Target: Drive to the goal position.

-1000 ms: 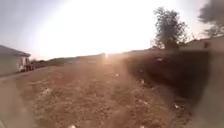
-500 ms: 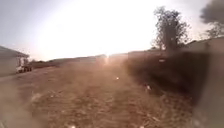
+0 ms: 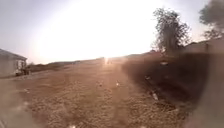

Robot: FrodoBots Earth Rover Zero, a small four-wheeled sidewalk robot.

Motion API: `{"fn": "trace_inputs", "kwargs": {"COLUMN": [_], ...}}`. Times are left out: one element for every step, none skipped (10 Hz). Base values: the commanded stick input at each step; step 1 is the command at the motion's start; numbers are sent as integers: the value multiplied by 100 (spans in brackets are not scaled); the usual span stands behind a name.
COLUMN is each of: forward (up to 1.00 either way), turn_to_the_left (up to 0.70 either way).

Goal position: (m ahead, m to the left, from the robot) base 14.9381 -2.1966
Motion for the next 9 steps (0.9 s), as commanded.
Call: {"fn": "trace_inputs", "kwargs": {"forward": [70,70,70,70,70,70,70,70,70], "turn_to_the_left": [0,0,0,0,0,0,0,0,6]}}
